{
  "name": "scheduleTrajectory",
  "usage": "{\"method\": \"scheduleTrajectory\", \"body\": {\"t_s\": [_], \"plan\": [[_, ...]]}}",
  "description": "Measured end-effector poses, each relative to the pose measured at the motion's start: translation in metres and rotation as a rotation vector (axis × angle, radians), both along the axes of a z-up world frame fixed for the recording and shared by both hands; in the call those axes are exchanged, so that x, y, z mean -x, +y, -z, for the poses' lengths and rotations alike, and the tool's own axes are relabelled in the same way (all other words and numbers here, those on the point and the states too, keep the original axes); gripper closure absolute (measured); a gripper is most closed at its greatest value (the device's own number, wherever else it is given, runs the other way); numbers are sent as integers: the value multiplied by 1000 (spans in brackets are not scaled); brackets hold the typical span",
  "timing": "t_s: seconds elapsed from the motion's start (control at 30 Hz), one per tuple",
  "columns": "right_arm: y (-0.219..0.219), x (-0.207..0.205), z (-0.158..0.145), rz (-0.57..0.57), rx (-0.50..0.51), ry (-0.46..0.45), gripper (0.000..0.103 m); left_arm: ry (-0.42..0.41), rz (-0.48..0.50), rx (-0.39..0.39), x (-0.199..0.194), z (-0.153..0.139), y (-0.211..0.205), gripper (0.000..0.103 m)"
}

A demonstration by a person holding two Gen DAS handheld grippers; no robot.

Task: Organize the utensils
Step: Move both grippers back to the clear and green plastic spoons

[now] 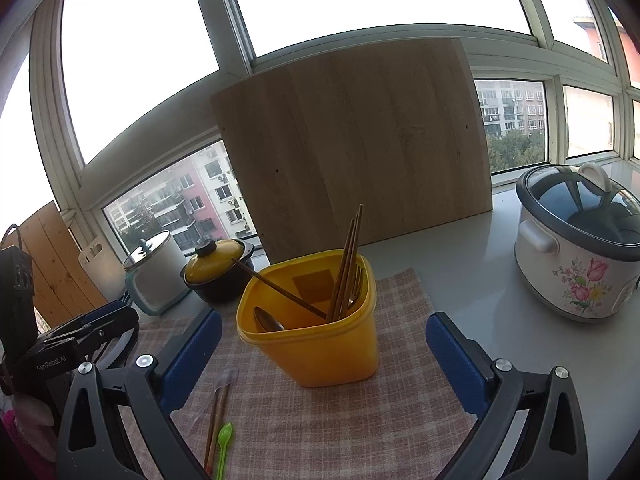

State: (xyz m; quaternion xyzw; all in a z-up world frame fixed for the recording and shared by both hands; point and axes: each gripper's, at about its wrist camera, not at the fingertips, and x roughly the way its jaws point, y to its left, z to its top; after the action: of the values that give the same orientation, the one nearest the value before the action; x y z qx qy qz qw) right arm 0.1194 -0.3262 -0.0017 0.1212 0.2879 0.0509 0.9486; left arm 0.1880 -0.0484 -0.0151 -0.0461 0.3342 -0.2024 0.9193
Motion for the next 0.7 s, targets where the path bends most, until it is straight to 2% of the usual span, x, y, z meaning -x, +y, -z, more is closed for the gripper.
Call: {"method": "scheduleTrajectory", "body": {"t_s": [0.33, 0.53, 0.6, 0.67, 0.7], "plan": [[24, -1, 33, -120, -61, 128, 0, 103, -56, -47, 6, 36, 49, 23], [45, -7, 60, -189, -107, 224, 6, 169, -42, -52, 3, 58, 60, 23], [52, -9, 71, -206, -123, 258, 12, 192, -37, -53, 1, 65, 62, 28], [60, -13, 83, -230, -144, 301, 21, 219, -19, -48, -1, 73, 62, 36], [64, -14, 88, -240, -155, 318, 23, 229, -8, -45, -2, 77, 61, 37]]}}
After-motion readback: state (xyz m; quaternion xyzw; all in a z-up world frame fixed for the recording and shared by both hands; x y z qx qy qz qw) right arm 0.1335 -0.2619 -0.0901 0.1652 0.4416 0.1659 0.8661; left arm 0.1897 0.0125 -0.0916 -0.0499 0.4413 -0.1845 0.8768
